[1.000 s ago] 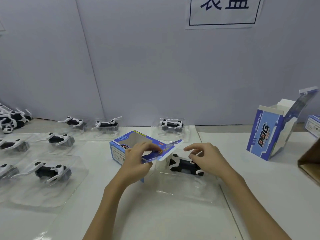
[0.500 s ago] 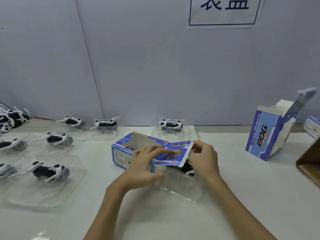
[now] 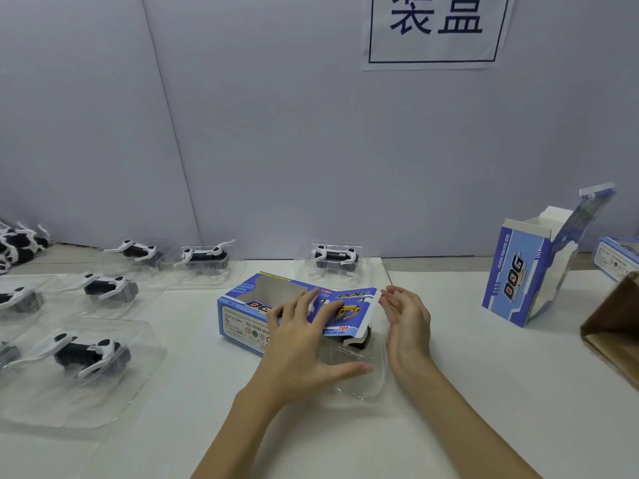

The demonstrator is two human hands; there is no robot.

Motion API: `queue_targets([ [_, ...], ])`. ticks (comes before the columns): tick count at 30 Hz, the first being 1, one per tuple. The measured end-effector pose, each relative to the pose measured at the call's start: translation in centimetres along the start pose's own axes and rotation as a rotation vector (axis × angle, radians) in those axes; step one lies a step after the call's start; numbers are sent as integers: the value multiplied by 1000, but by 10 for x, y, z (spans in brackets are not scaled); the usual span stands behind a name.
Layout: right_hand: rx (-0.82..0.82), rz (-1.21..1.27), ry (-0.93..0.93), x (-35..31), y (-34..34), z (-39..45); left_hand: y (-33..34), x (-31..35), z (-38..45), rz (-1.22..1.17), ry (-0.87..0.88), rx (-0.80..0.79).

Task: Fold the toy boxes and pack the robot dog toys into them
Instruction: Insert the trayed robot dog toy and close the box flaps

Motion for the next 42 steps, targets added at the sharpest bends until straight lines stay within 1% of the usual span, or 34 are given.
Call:
queue_targets([
  [4, -56, -16, 8, 3, 0, 5, 2, 2, 1, 32, -2, 26],
  [8, -120, -130, 39, 12, 0, 1, 3, 9, 3, 1, -11, 84],
  [13, -251, -224, 61, 16, 4, -4, 1, 8, 8, 47, -17, 64],
  [17, -390, -314, 107, 16, 6, -10, 0, 4, 9, -12, -26, 78],
  [19, -457, -410, 54, 19, 6, -14, 0, 1, 8, -37, -14, 92],
  [22, -519, -655, -152, 26, 2, -11, -2, -5, 6, -69, -3, 115],
  [24, -562, -753, -225, 28, 3, -11, -4, -8, 6, -129, 6, 145],
  [30, -695, -754, -275, 22, 4, -12, -11, 0, 4, -397, -20, 341],
  [33, -638, -679, -337, 14, 6, -13, -19, 4, 6, -524, 4, 472],
  [34, -608, -662, -376, 12, 7, -13, -21, 7, 6, -576, 17, 494],
  [36, -520, -657, -465, 7, 7, -13, -23, 13, 5, -659, 50, 460],
  [39, -358, -602, -519, -2, 5, -11, -18, 16, 1, -545, 108, 346],
  [42, -277, -581, -542, -11, 2, -10, -19, 14, 1, -470, 169, 322],
])
Point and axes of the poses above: each hand's wrist, its own z-axis towards the middle knuckle, its own y-axis out of the palm, x = y × z, the point moved 2 cm from there along z, towards the middle knuckle, and after that the axes turned 3 degrees about x, right-handed, at the moved point
